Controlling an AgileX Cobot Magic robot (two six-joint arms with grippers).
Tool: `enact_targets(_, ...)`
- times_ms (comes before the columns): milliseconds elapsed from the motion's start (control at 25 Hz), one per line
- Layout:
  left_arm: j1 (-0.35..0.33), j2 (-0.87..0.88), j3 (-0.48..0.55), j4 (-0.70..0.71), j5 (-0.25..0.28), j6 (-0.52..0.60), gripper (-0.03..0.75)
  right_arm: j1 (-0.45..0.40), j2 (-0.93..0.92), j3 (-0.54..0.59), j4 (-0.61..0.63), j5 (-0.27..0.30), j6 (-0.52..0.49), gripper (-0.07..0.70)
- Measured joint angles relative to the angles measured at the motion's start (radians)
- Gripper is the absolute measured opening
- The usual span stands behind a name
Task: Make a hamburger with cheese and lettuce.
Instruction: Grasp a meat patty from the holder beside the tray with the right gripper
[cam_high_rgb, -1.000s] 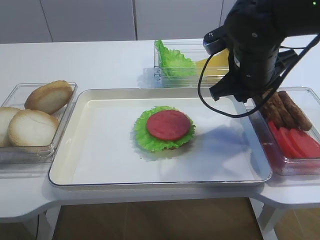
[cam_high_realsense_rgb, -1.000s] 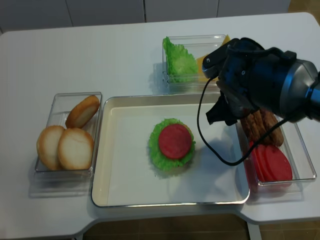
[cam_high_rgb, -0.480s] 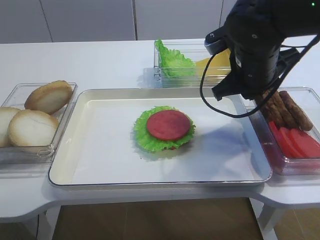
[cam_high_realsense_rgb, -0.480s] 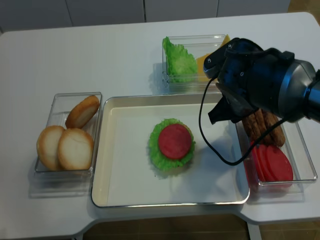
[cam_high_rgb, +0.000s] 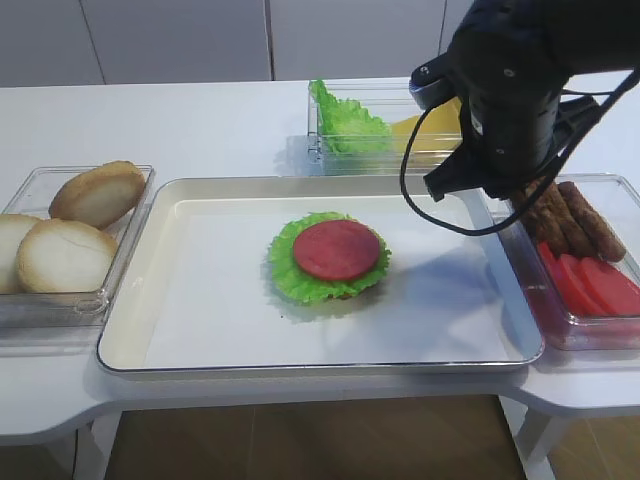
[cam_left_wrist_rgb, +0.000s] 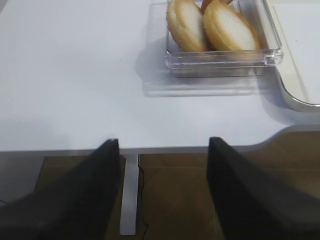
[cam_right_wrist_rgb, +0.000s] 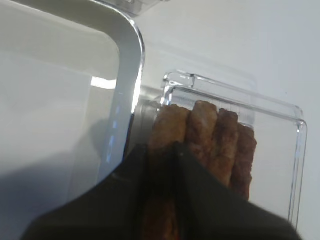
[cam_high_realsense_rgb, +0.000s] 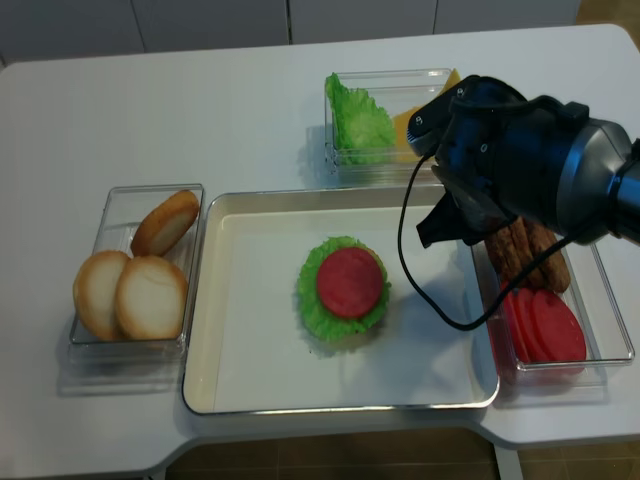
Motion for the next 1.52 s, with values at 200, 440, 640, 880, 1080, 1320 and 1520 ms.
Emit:
enact_targets(200, 0.0, 0.0, 0.0, 0.0, 0.0, 0.0, 0.416, 0.0, 0.0, 0.0, 0.0, 0.002, 0.002, 0.134)
enact_targets(440, 0.0, 0.0, 0.0, 0.0, 0.0, 0.0, 0.416, 0.0, -0.019, 0.0, 0.019, 0.006, 0.003, 0.126)
enact_targets(640, 0.0, 0.0, 0.0, 0.0, 0.0, 0.0, 0.416, 0.0, -0.035, 0.0, 0.027, 0.006, 0.004, 0.125)
enact_targets(880, 0.0, 0.0, 0.0, 0.0, 0.0, 0.0, 0.416, 0.0, -0.055, 0.0, 0.029, 0.0, 0.004, 0.125)
enact_targets(1080, 0.0, 0.0, 0.0, 0.0, 0.0, 0.0, 0.416, 0.0, -0.073, 0.0, 0.034, -0.003, 0.004, 0.123)
enact_targets(1320, 0.0, 0.0, 0.0, 0.0, 0.0, 0.0, 0.416, 0.0, -0.098, 0.0, 0.036, -0.005, 0.005, 0.123)
enact_targets(1520, 0.0, 0.0, 0.0, 0.0, 0.0, 0.0, 0.416, 0.0, -0.124, 0.0, 0.043, -0.005, 0.005, 0.122)
